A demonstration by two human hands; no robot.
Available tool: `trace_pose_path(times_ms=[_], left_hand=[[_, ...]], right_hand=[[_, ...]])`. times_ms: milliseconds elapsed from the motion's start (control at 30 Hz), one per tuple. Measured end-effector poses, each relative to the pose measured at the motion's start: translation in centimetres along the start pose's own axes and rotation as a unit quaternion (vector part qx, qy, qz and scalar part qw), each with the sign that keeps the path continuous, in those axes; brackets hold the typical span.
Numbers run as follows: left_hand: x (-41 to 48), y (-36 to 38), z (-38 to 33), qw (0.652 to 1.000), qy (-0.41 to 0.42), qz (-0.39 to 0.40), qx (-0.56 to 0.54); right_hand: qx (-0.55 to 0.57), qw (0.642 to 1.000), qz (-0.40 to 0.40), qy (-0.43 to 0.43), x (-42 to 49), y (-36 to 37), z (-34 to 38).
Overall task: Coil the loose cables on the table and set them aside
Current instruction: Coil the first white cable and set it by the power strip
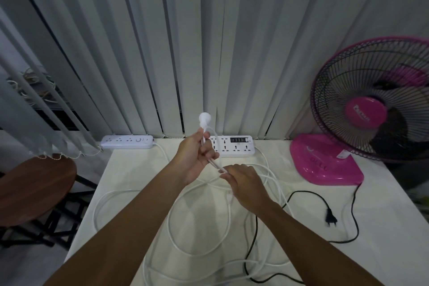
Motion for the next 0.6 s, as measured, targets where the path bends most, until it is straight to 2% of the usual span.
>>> trace_pose_path(times_ms=[67, 200, 267, 333, 400, 500, 600], left_hand=[[0.0, -0.1, -0.6, 1.0, 0.0, -0.002, -0.024], [0.0, -0.7, -1.9, 1.0, 0.011, -0.014, -0.022], [-0.2, -1.0, -2.1, 1.0, 0.012, -0.012, -0.006], [-0.4, -1.1, -2.0, 1.0, 0.005, -0.006, 0.014], [-0.4, -1.2, -1.6, 0.998, 0.001, -0.005, 0.057], [-0.3, -1.3, -1.1, 0.985, 0.012, 0.005, 0.174], [-0.3, -1.3, -0.2, 0.966, 0.017, 0.034, 0.256]], right_hand=[[-0.068, 0.997, -0.026, 0.035, -0.2, 0.1, -2.0], [-0.095, 0.964, 0.063, 0.241, -1.6, 0.8, -7.4], [-0.06, 0.942, 0.134, 0.302, -2.2, 1.3, -9.1], [0.046, 0.92, 0.154, 0.356, -2.3, 1.4, -10.2], [0.128, 0.898, 0.132, 0.401, -2.2, 0.9, -10.5], [0.194, 0.878, 0.055, 0.433, -0.9, -0.6, -9.7], [0.306, 0.833, -0.029, 0.46, 1.0, -2.3, -7.5]])
Point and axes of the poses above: each hand's wrist, its own x-axis towards the middle knuckle, its own y-axis out of the palm, z = x × y, the point moved 4 cm from there along x, towards the middle knuckle, and after that the axes turned 12 degrees about y, right-handed, at the moved point
